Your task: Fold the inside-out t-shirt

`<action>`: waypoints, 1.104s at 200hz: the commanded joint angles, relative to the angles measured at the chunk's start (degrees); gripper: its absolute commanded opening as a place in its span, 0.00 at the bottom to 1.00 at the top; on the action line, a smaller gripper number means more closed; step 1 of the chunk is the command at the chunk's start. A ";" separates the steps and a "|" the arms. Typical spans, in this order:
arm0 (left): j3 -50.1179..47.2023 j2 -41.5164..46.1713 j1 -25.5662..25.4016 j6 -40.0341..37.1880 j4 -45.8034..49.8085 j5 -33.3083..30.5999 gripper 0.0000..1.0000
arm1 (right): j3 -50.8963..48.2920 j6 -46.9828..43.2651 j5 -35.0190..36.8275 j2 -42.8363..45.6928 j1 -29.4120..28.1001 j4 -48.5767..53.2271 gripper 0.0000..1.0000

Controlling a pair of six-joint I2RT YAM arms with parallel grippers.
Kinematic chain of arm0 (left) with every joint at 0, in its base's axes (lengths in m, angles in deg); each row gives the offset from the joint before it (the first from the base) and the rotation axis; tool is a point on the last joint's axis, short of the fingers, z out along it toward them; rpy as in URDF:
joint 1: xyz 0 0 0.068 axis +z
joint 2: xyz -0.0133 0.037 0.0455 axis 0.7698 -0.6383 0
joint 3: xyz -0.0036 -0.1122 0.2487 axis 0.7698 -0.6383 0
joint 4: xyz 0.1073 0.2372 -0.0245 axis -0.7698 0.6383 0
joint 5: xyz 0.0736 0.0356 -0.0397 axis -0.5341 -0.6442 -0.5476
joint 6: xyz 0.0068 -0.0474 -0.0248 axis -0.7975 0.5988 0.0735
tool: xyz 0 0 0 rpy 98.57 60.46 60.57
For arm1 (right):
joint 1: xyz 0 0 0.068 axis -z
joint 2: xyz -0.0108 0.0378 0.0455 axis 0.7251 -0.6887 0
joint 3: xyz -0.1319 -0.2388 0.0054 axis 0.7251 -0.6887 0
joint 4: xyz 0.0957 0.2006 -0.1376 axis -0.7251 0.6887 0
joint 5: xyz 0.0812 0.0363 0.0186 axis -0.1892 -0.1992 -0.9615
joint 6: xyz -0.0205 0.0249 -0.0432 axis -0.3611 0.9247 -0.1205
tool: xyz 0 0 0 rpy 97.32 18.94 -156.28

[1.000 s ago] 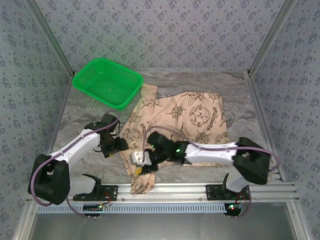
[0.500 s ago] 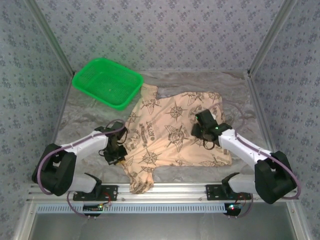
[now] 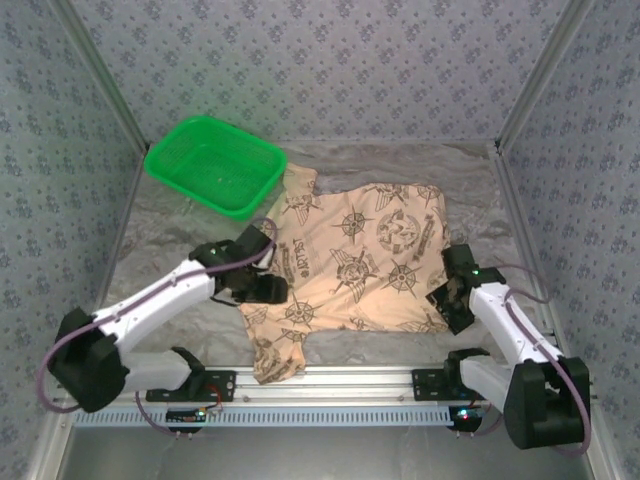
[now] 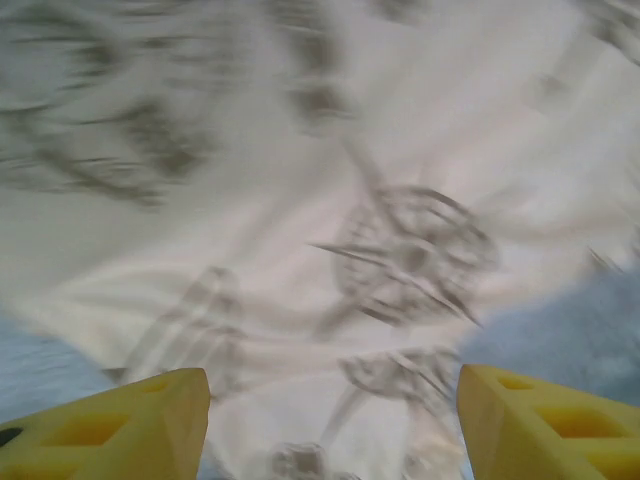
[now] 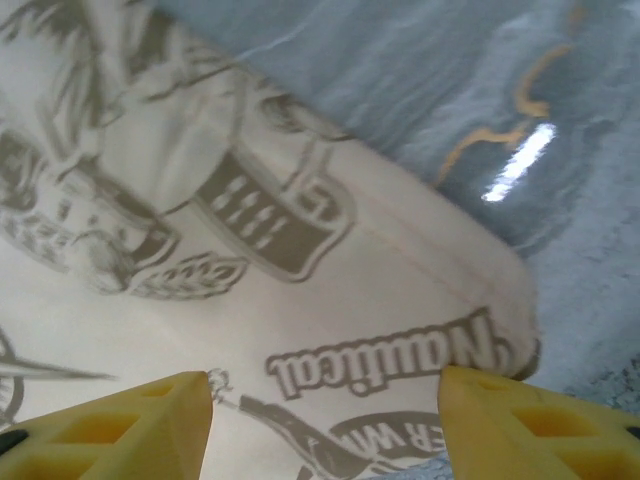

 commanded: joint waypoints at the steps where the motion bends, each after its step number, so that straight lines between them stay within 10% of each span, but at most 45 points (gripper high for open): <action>1: -3.10 2.20 -7.06 -4.93 3.38 -0.62 0.67 | -2.22 1.52 -5.16 -0.39 5.05 3.89 0.64; 43: -4.02 2.82 -20.30 -9.14 3.26 2.11 0.67 | -2.85 1.48 -5.76 -0.38 7.98 4.76 0.64; 83: -3.65 5.11 -27.10 -30.45 -6.97 10.58 0.70 | -3.08 3.19 -4.81 -0.19 8.15 4.75 0.64; 120: -1.93 -4.91 -29.90 -45.78 -2.89 0.08 0.67 | -3.45 2.52 -6.56 -1.74 8.82 2.96 0.64; 221: 5.67 -28.32 -35.56 -31.57 -4.28 -10.69 0.50 | -3.57 1.09 -5.59 -5.93 10.06 -1.81 0.61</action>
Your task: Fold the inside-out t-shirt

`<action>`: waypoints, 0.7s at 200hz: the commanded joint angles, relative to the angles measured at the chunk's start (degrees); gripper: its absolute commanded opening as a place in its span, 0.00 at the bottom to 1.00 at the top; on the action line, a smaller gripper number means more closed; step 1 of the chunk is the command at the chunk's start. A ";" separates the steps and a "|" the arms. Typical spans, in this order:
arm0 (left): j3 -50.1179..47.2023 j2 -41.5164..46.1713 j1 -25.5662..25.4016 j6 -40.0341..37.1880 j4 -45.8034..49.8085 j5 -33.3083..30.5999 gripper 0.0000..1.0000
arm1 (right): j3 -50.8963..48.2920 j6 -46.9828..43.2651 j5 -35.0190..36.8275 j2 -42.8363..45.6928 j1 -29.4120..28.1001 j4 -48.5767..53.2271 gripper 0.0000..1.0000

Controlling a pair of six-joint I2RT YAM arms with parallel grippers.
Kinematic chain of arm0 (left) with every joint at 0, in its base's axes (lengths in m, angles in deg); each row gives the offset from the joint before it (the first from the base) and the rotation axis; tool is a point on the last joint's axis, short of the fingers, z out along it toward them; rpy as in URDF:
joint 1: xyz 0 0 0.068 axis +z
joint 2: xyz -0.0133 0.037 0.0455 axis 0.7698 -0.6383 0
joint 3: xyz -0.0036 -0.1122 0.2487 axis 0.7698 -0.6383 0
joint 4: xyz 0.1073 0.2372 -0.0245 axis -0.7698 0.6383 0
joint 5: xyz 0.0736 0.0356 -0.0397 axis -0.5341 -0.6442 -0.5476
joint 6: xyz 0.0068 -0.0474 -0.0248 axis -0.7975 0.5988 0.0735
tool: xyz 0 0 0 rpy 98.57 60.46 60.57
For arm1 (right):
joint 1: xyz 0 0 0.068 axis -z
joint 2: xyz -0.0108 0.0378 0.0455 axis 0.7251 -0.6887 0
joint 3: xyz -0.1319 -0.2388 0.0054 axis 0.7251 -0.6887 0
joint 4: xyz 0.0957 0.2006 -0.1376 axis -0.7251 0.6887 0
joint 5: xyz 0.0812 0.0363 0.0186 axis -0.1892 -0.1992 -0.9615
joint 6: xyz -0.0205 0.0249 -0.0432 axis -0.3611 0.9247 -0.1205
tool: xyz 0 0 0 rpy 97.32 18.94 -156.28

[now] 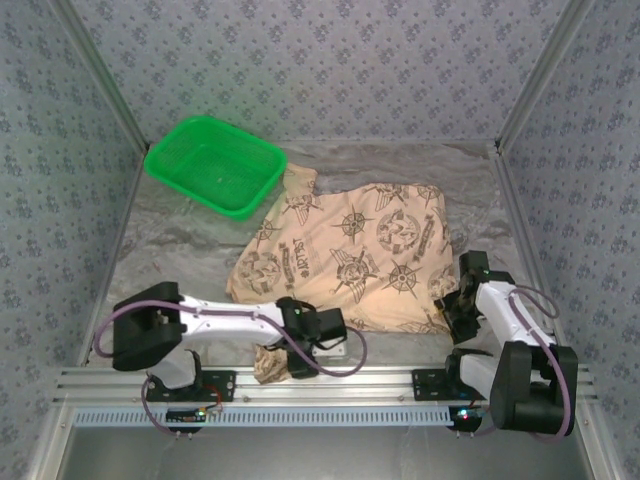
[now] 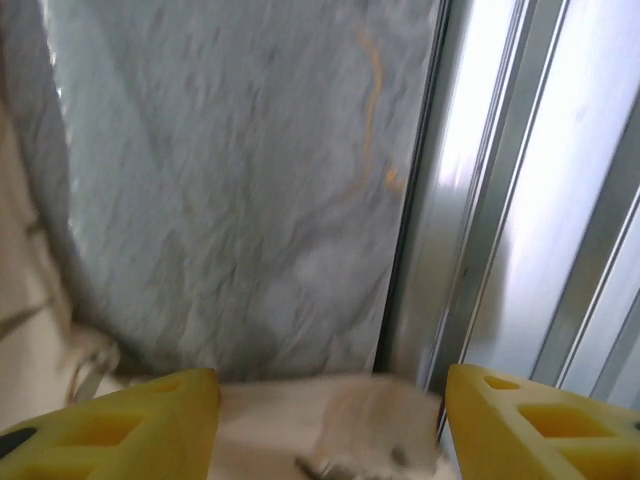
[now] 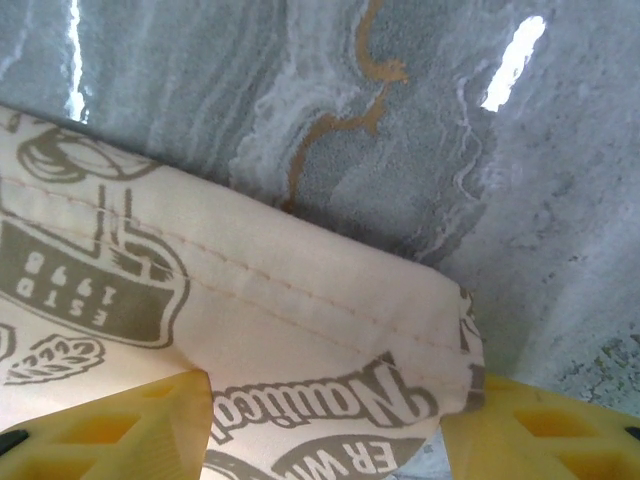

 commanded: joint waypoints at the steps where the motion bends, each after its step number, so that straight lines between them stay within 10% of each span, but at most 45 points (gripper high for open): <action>1: 3.06 -5.40 -0.99 4.96 1.80 -3.53 0.49 | -0.89 -0.42 0.30 -1.20 0.51 -0.88 0.61; 23: 4.87 -7.81 -0.98 4.06 3.94 -3.27 0.19 | -1.32 0.88 -1.15 -1.75 0.39 -2.83 0.51; 35: 4.58 -5.85 -0.98 2.05 4.48 -2.36 0.00 | -1.40 1.61 -0.01 -1.75 0.60 -2.65 0.30; 69: 4.74 3.70 -0.96 -6.92 10.00 4.67 0.00 | -0.14 3.56 6.44 2.33 1.54 5.74 0.00; 122: 4.57 14.68 0.42 -12.65 9.63 19.07 0.00 | 4.35 -0.78 15.59 9.92 10.84 14.23 0.00; 140: 2.17 15.27 0.35 -11.48 7.50 17.97 0.37 | 2.85 -1.75 14.13 9.76 13.91 12.09 0.00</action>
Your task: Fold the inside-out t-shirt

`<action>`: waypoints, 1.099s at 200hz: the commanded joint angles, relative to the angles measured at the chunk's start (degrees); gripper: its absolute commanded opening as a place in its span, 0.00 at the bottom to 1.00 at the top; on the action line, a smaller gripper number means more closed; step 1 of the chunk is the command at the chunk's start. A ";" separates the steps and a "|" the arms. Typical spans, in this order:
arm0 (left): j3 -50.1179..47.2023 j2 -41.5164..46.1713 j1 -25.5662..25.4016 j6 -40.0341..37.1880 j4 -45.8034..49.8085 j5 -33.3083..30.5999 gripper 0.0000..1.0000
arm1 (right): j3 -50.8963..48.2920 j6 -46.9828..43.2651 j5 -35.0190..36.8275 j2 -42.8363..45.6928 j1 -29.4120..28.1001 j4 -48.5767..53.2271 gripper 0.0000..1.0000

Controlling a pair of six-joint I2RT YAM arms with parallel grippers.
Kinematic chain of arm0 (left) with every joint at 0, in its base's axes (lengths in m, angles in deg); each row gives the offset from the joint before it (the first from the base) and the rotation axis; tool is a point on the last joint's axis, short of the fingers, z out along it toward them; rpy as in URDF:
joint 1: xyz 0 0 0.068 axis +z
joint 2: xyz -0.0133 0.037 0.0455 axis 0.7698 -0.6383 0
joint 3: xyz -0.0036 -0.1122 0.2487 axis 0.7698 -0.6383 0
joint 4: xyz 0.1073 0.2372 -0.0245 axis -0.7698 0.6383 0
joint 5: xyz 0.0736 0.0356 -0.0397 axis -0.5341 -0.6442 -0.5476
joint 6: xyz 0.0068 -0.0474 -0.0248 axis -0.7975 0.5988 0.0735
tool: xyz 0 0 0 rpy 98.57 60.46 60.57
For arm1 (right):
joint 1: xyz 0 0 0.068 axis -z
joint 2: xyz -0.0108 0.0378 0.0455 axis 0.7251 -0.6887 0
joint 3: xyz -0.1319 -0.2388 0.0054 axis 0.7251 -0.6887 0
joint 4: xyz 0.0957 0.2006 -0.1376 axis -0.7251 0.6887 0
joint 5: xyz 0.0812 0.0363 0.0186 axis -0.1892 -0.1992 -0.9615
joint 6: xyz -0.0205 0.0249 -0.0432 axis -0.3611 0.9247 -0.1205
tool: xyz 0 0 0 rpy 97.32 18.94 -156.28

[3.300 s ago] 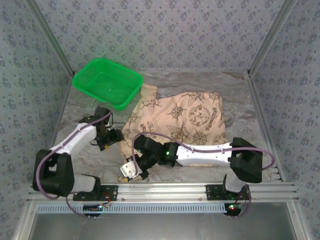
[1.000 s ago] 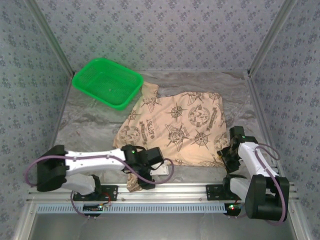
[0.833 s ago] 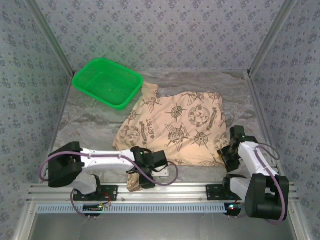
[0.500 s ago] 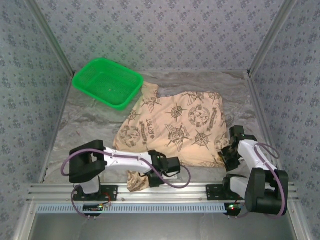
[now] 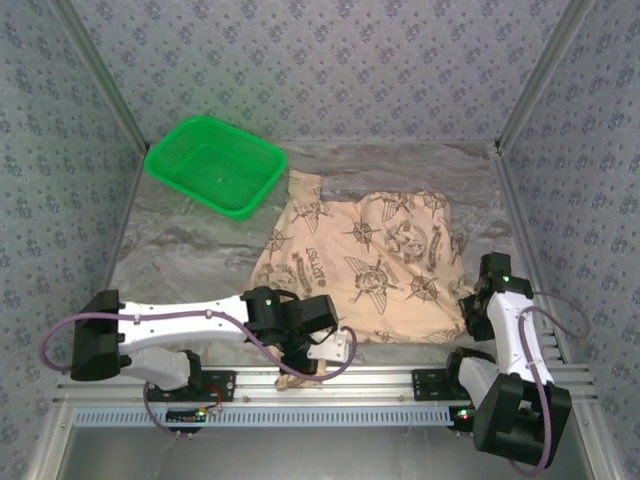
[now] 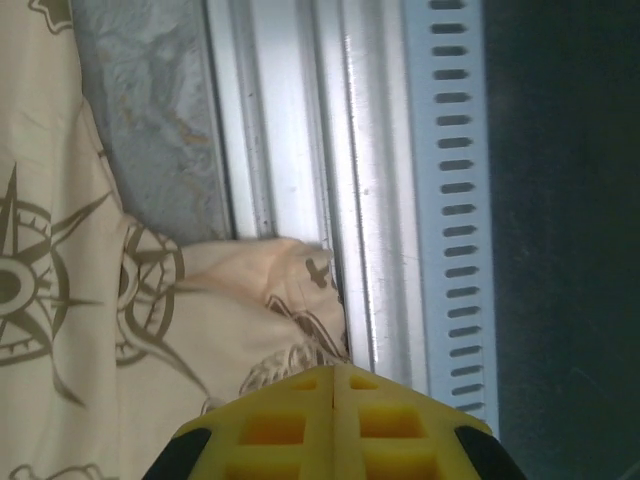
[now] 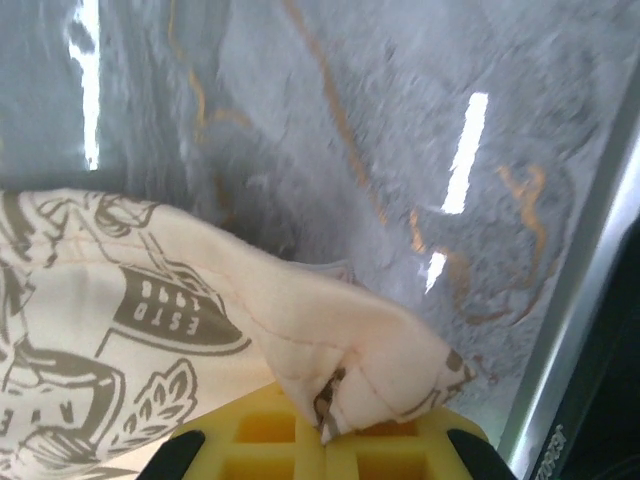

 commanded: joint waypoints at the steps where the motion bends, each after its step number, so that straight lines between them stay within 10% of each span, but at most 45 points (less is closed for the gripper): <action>1: -2.54 0.12 0.15 -1.36 -0.65 2.98 0.39 | -0.69 -2.01 2.50 -0.21 3.43 2.43 0.00; 22: -5.84 -1.28 -1.77 4.16 -8.04 0.02 0.52 | -2.93 -1.01 0.03 -0.43 5.03 -1.10 0.00; 118: -4.21 -15.97 -8.65 0.08 -5.69 -10.69 0.52 | -2.89 -2.61 -0.86 -1.49 4.35 -3.90 0.01; 132: -3.01 -18.27 -8.73 -0.32 -5.18 -11.86 0.40 | -3.13 -2.44 -0.77 -1.36 4.26 -3.90 0.01; 149: -2.54 -18.83 -8.67 -1.83 -4.70 -11.62 0.00 | -3.40 -2.08 -0.55 -1.13 4.34 -3.58 0.01; 220: 5.00 0.23 2.07 -1.04 10.86 24.12 0.00 | 3.17 -4.35 4.90 0.11 4.59 7.57 0.00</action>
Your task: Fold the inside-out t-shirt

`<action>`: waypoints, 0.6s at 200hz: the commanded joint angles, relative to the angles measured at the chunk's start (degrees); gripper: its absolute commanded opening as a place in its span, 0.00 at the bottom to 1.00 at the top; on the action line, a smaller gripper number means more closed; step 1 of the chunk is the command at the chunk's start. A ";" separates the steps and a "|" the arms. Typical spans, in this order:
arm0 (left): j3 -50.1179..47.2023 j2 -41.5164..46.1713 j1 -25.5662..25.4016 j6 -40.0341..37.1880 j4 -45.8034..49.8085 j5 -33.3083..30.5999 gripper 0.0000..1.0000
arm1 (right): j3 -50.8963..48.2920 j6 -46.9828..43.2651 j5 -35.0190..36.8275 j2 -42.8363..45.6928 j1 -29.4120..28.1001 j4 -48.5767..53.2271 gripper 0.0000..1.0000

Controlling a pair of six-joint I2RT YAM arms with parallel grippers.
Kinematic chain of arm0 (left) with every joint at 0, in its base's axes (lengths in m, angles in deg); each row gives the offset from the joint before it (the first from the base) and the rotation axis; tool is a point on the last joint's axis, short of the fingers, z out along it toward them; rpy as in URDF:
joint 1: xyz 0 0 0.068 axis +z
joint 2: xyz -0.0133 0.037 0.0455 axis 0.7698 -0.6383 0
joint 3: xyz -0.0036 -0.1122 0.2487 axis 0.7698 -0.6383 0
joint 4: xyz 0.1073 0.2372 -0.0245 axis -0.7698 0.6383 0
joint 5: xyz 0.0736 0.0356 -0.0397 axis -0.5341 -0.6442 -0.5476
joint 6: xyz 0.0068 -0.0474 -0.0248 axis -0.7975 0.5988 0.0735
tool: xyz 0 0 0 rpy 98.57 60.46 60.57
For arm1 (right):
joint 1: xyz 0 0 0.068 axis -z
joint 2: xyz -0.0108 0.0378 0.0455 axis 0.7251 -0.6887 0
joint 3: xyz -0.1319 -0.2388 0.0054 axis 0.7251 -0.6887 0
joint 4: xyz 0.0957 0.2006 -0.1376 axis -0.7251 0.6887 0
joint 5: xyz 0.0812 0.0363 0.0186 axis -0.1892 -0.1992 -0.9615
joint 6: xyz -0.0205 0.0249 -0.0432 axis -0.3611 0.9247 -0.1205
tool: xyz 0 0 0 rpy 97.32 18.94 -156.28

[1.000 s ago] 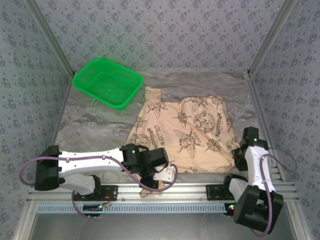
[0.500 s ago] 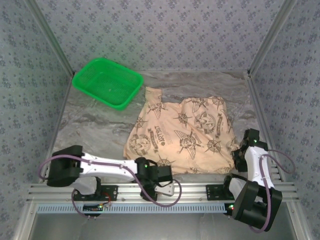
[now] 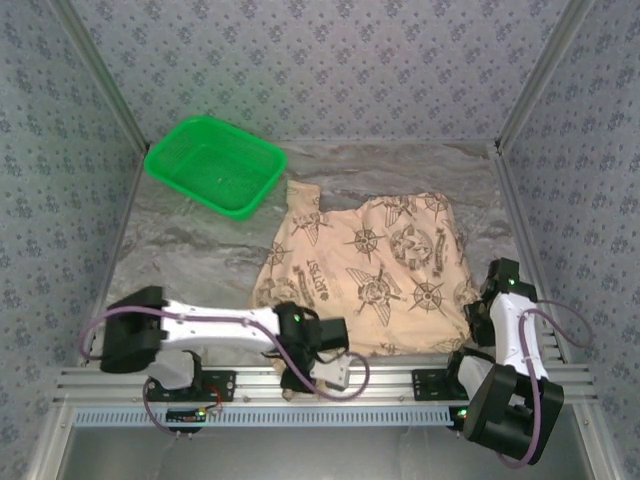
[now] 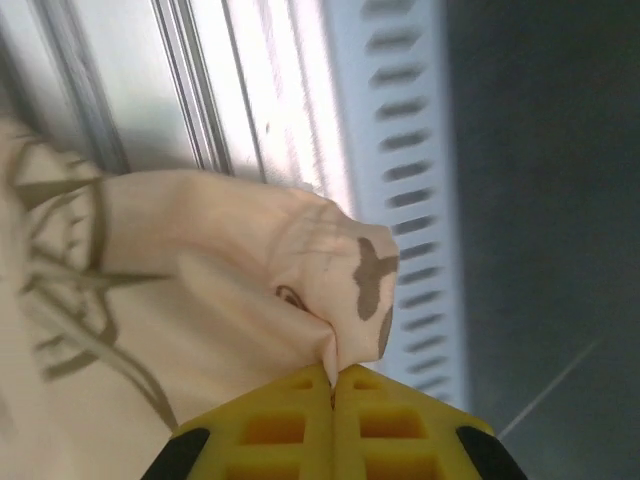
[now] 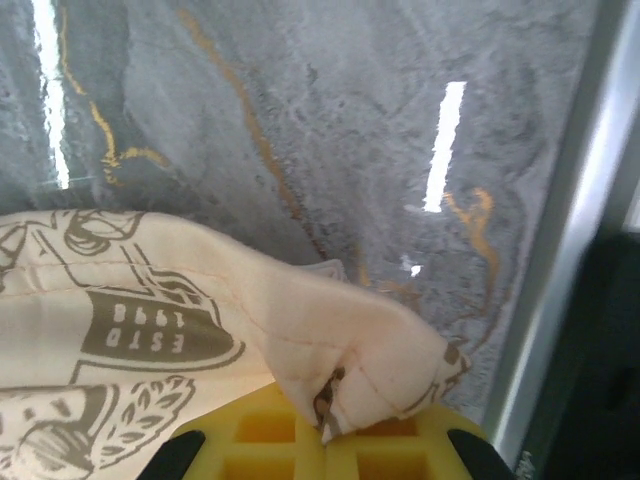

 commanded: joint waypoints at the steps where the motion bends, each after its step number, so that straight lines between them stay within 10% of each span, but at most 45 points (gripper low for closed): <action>1: 4.97 7.66 4.28 0.92 7.76 18.37 0.00 | 4.70 -1.22 4.46 1.04 -0.11 7.35 0.00; 34: 5.72 10.95 14.42 -0.20 8.87 28.12 0.00 | 9.99 0.26 6.90 0.81 -3.52 8.77 0.00; 120: 18.97 -15.44 38.04 -24.53 17.54 17.90 0.00 | 28.61 6.43 11.99 -30.09 -17.13 3.09 0.00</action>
